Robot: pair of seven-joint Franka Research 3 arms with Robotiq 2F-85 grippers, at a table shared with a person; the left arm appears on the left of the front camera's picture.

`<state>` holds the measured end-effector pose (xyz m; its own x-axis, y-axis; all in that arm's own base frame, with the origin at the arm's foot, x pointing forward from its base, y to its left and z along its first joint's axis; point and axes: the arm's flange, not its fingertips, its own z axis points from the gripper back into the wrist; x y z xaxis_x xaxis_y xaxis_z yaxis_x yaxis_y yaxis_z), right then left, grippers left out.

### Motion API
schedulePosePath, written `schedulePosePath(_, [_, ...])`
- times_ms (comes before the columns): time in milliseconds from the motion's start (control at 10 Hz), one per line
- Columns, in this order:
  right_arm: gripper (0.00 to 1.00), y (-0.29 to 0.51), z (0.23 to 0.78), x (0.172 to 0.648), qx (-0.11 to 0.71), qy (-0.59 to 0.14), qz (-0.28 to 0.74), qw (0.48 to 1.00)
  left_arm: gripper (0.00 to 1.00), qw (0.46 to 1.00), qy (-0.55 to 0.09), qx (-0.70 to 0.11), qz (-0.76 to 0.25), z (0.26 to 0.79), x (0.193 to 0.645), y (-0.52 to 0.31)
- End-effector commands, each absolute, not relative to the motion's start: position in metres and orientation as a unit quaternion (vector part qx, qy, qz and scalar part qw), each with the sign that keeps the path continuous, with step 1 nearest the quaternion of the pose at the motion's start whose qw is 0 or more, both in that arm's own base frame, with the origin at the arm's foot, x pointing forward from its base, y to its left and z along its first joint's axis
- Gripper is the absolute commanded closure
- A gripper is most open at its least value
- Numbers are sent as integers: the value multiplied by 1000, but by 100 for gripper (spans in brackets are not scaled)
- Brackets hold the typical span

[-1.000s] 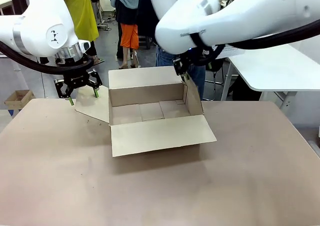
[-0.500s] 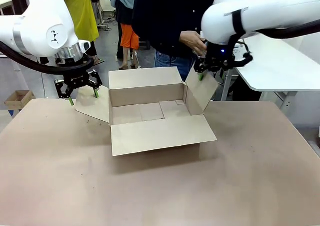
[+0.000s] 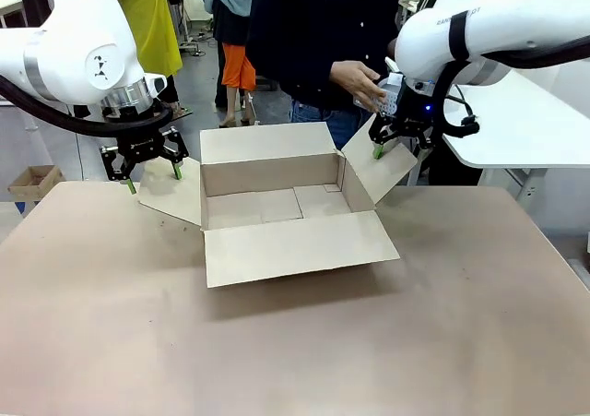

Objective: Pack the gift set into the box.
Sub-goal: Place both hands on the side flaps of the Package Box and spread them outward, then lift both hands away from the flaps of the Package Box.

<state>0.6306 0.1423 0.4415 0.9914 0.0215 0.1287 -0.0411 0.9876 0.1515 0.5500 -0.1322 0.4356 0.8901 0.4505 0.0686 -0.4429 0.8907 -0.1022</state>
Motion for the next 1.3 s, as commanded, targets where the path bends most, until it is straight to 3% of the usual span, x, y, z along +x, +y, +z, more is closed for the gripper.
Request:
schedulePosePath(0, [0,139,449,633,63,-71,14,995,0,970,-46,-35,235,438,549,-132])
schedulePosePath(1200, [0,139,449,633,63,-71,14,995,0,970,-46,-35,235,438,549,-132])
